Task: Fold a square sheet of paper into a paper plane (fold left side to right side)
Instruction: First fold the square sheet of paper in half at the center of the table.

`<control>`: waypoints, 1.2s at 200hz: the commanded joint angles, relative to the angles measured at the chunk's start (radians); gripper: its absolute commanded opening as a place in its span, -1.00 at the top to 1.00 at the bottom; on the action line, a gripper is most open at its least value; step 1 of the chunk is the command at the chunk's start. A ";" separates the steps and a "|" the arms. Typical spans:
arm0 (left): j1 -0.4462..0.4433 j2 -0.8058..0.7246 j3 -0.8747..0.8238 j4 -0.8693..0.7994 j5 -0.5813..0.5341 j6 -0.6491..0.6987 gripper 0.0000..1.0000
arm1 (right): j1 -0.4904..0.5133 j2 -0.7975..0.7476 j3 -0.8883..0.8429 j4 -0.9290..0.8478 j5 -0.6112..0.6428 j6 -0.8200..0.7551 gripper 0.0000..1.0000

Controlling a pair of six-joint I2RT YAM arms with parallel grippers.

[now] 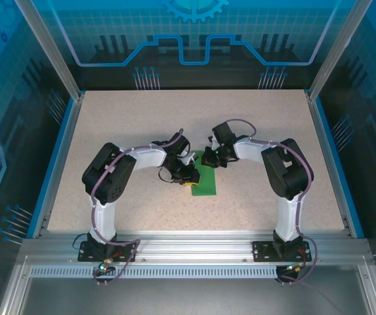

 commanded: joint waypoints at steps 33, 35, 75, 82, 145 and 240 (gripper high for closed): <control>-0.036 -0.034 -0.038 -0.123 0.039 0.038 0.53 | -0.016 0.046 -0.026 -0.099 0.065 0.000 0.88; -0.038 -0.035 -0.038 -0.124 0.039 0.039 0.54 | -0.016 0.046 -0.025 -0.100 0.066 0.001 0.87; -0.053 -0.056 -0.062 -0.142 0.037 0.043 0.53 | -0.017 0.045 -0.024 -0.105 0.067 -0.001 0.87; -0.055 -0.060 -0.066 -0.143 0.037 0.042 0.53 | -0.017 0.045 -0.026 -0.105 0.068 -0.001 0.87; -0.072 -0.084 -0.101 -0.140 0.026 0.029 0.53 | -0.019 0.045 -0.023 -0.110 0.068 -0.004 0.87; 0.025 -0.163 -0.004 -0.054 0.000 -0.062 0.48 | -0.017 0.036 -0.022 -0.104 0.057 -0.015 0.88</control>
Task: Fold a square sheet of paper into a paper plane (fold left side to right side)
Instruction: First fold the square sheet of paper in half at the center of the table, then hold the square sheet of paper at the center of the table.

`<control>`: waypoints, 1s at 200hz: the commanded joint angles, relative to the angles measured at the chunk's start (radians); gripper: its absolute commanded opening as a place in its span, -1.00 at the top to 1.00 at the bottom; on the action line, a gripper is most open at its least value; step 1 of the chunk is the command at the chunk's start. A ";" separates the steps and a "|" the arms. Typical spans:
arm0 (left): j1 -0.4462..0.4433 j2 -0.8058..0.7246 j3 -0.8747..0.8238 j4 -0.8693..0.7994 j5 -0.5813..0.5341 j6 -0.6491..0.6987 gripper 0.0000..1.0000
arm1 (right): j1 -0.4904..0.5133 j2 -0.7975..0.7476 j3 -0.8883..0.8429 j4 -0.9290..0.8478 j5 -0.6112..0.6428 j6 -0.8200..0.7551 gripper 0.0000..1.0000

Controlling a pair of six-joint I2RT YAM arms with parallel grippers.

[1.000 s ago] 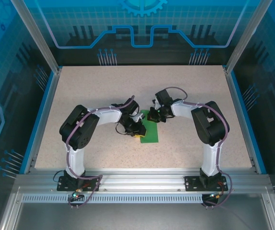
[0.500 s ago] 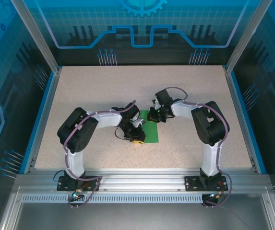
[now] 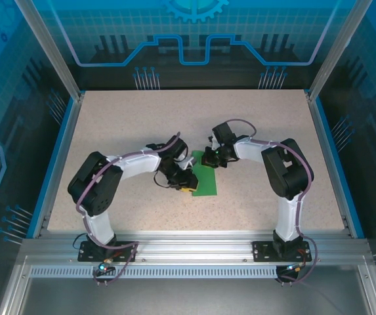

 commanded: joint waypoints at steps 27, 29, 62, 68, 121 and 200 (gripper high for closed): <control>0.057 0.076 0.141 0.038 -0.043 -0.059 0.48 | -0.016 0.036 -0.020 -0.099 0.058 -0.018 0.87; 0.057 0.083 0.147 0.038 -0.043 -0.059 0.48 | -0.016 0.036 -0.020 -0.099 0.057 -0.018 0.88; 0.057 0.181 0.221 0.050 -0.050 -0.073 0.48 | -0.009 0.036 -0.019 -0.098 0.053 -0.020 0.87; 0.057 0.197 0.231 0.048 -0.057 -0.073 0.49 | -0.009 0.036 -0.018 -0.099 0.054 -0.020 0.87; 0.058 0.273 0.271 0.046 -0.068 -0.075 0.49 | -0.004 0.033 -0.017 -0.096 0.051 -0.023 0.87; 0.052 0.279 0.193 0.030 -0.100 -0.099 0.52 | -0.004 -0.043 0.035 -0.046 0.024 -0.074 0.72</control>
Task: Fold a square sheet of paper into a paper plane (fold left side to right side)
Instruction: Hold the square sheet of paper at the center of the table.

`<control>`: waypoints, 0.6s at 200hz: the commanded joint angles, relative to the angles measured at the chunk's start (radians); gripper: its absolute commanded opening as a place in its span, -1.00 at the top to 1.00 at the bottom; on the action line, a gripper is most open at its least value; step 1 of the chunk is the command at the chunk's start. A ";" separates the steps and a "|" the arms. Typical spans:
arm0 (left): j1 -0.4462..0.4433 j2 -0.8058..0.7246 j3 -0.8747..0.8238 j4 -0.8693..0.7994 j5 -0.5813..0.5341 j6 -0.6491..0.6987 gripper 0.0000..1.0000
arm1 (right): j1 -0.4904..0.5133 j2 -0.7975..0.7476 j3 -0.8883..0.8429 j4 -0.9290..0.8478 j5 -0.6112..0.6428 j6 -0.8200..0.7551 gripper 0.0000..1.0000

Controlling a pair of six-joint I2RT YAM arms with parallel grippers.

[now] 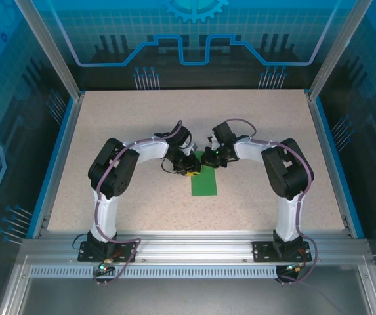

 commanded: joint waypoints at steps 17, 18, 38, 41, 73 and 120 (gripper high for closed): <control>-0.008 0.018 -0.043 -0.026 -0.034 -0.025 0.52 | -0.008 -0.078 0.045 -0.062 0.045 -0.064 0.67; -0.008 0.018 -0.043 -0.026 -0.034 -0.026 0.52 | -0.008 -0.081 0.045 -0.063 0.047 -0.065 0.67; -0.010 0.021 -0.043 -0.024 -0.034 -0.028 0.52 | -0.009 -0.137 0.032 -0.086 0.068 -0.086 0.61; -0.009 0.021 -0.043 -0.024 -0.034 -0.027 0.52 | -0.009 -0.146 0.028 -0.091 0.070 -0.088 0.60; -0.015 0.021 -0.037 -0.027 -0.034 -0.028 0.52 | 0.001 -0.249 -0.056 -0.129 0.049 -0.089 0.70; -0.016 0.022 -0.031 -0.030 -0.035 -0.029 0.52 | 0.065 -0.338 -0.210 -0.145 0.045 -0.042 0.81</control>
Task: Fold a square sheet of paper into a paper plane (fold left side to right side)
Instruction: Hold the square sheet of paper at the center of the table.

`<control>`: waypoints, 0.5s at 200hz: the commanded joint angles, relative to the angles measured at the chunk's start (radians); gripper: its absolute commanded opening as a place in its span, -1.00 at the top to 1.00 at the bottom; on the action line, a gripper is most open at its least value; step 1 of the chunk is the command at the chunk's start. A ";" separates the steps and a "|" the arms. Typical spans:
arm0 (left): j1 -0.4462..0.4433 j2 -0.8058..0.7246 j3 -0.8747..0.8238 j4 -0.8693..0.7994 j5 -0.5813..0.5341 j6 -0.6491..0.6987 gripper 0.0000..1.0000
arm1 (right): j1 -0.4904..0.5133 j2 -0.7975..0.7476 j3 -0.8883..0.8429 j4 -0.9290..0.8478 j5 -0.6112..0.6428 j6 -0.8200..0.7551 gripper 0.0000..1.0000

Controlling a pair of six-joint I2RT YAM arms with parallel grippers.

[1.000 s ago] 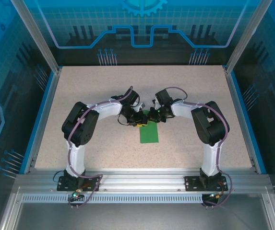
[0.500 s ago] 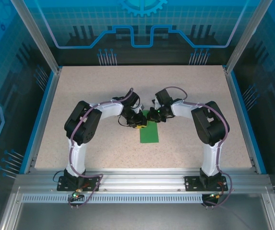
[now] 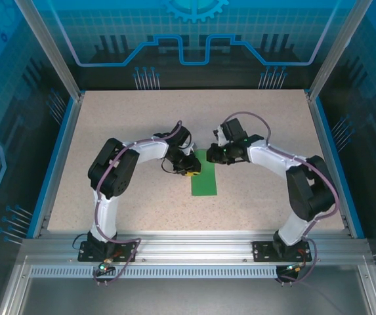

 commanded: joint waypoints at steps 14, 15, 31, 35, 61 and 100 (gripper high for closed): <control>-0.015 0.021 -0.022 -0.044 -0.037 -0.015 0.52 | 0.051 -0.015 -0.090 -0.041 -0.010 0.040 0.82; -0.015 0.021 -0.023 -0.044 -0.037 -0.016 0.52 | 0.051 -0.014 -0.092 -0.040 -0.012 0.041 0.82; -0.016 0.021 -0.019 -0.046 -0.038 -0.014 0.52 | 0.063 0.007 -0.104 -0.039 -0.018 0.051 0.82; -0.016 0.022 -0.019 -0.048 -0.038 -0.014 0.52 | 0.066 0.012 -0.104 -0.043 -0.016 0.052 0.82; -0.016 0.021 -0.016 -0.050 -0.040 -0.015 0.52 | 0.073 0.052 -0.107 -0.067 -0.004 0.050 0.82; -0.016 0.013 0.015 -0.060 -0.034 -0.023 0.52 | 0.072 0.113 -0.100 -0.113 0.009 0.049 0.83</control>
